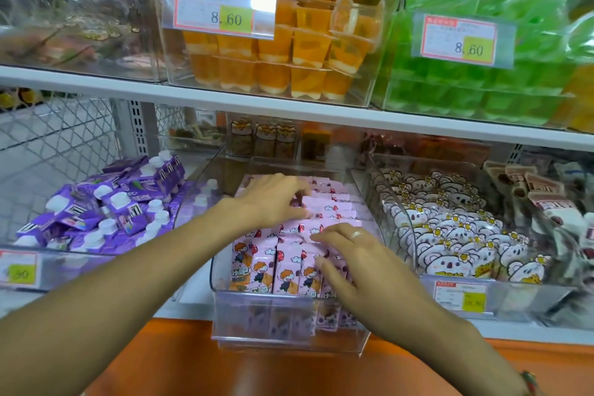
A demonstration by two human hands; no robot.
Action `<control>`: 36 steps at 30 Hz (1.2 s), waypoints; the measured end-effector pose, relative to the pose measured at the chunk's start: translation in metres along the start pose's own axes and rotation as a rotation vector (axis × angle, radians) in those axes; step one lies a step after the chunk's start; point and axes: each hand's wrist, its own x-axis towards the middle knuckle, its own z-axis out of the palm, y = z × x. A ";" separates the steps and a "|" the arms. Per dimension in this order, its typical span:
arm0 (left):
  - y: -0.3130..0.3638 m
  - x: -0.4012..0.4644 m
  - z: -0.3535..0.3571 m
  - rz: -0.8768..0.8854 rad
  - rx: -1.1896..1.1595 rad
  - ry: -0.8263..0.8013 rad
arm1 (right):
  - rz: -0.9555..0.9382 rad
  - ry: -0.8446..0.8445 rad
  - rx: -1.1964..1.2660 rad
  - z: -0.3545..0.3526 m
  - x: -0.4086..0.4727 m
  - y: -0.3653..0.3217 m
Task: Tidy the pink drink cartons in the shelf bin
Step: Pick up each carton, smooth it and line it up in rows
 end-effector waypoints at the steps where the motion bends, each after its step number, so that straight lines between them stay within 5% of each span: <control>1: -0.002 0.000 0.001 0.004 0.016 -0.042 | -0.017 -0.023 -0.038 0.000 -0.001 0.000; 4: -0.006 0.001 -0.002 0.022 0.000 -0.107 | -0.064 -0.058 -0.125 0.001 -0.003 -0.001; 8: -0.008 -0.004 -0.004 0.061 0.030 0.090 | -0.065 -0.032 -0.125 0.004 -0.003 0.001; 15: 0.008 -0.010 0.003 0.014 0.017 0.035 | -0.020 -0.010 -0.160 0.008 0.003 0.001; 23: 0.020 -0.029 -0.022 -0.227 -0.818 0.478 | -0.019 -0.008 -0.147 0.008 0.003 0.003; 28: 0.034 -0.068 -0.027 -0.222 -0.990 0.828 | -0.003 0.013 -0.104 0.005 0.005 0.002; 33: 0.042 -0.096 -0.028 -0.213 -1.104 0.814 | 0.133 0.267 0.326 -0.006 0.012 -0.011; 36: 0.047 -0.100 -0.022 -0.198 -1.106 0.714 | 0.202 0.175 0.693 -0.008 0.016 -0.024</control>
